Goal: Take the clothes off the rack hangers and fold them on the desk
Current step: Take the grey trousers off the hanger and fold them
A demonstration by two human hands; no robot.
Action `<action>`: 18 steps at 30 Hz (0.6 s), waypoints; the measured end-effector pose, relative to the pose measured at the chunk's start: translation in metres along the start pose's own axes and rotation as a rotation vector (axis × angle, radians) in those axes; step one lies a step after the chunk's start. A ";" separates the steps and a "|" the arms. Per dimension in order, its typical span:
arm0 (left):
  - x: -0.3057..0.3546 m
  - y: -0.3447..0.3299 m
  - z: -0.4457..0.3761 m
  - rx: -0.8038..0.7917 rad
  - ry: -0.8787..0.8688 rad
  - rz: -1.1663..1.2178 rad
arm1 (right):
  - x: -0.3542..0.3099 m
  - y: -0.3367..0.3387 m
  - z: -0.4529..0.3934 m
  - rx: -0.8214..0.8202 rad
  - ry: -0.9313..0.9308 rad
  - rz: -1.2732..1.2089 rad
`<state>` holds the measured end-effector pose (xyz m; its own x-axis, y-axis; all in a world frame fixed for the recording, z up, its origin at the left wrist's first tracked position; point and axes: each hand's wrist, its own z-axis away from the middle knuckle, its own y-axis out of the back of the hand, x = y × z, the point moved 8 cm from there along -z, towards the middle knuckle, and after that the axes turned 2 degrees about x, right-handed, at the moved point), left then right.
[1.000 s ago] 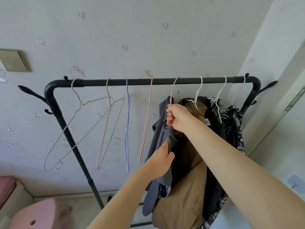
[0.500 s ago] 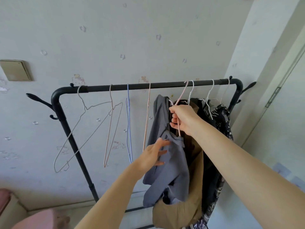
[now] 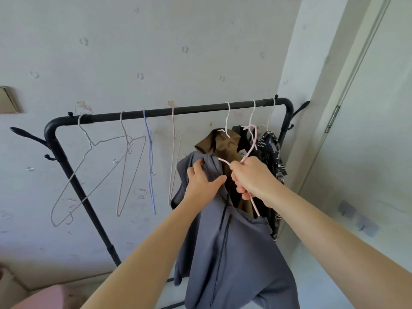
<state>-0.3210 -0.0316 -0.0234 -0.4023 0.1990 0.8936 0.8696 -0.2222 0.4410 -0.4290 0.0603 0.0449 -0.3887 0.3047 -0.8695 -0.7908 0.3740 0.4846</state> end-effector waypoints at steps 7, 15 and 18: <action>0.034 0.014 0.026 0.358 -0.074 -0.204 | 0.026 0.043 0.027 -0.156 0.028 0.007; -0.007 0.080 0.055 0.543 0.263 -0.010 | 0.053 0.079 0.040 -0.309 -0.006 -0.109; 0.000 0.084 0.068 0.442 0.189 -0.028 | 0.051 0.083 0.042 -0.368 0.009 -0.232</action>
<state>-0.2286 0.0150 0.0080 -0.4368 0.0129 0.8995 0.8795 0.2159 0.4240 -0.4946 0.1441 0.0447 -0.1836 0.2408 -0.9530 -0.9730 0.0936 0.2111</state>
